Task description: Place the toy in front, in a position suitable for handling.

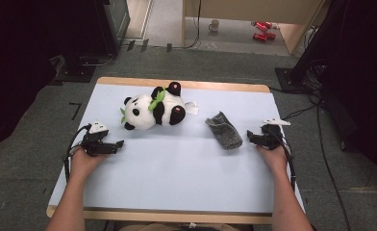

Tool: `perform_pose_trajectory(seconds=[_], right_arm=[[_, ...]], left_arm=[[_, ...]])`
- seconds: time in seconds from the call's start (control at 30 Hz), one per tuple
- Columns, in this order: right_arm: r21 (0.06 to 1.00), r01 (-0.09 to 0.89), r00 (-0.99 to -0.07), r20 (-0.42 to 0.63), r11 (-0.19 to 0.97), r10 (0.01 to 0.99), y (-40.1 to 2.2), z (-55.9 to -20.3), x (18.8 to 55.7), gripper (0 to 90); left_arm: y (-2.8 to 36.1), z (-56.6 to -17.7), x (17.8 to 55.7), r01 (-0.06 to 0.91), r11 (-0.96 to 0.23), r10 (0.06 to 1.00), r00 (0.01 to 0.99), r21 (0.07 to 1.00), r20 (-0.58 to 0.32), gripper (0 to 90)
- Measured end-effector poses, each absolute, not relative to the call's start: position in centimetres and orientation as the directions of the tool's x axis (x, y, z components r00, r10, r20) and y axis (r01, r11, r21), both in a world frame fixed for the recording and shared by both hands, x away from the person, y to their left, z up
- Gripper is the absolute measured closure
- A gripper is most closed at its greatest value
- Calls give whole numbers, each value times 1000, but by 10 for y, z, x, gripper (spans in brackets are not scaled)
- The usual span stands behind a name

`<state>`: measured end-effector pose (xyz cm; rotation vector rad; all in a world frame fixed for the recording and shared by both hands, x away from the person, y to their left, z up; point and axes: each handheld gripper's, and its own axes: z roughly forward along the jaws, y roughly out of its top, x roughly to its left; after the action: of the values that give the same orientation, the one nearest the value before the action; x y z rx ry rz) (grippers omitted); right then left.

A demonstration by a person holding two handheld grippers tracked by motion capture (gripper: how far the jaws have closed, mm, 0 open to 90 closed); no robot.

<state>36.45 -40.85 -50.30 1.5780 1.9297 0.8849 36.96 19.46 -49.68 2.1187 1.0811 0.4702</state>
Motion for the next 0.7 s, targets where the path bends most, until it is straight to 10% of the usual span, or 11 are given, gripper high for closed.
perform_pose_trajectory(seconds=[0.7], right_arm=[[742,660,-202,23,119,979,-408,-503,365,254]], left_arm=[[191,-495,369,581,-376,839,544,722,-1,186]])
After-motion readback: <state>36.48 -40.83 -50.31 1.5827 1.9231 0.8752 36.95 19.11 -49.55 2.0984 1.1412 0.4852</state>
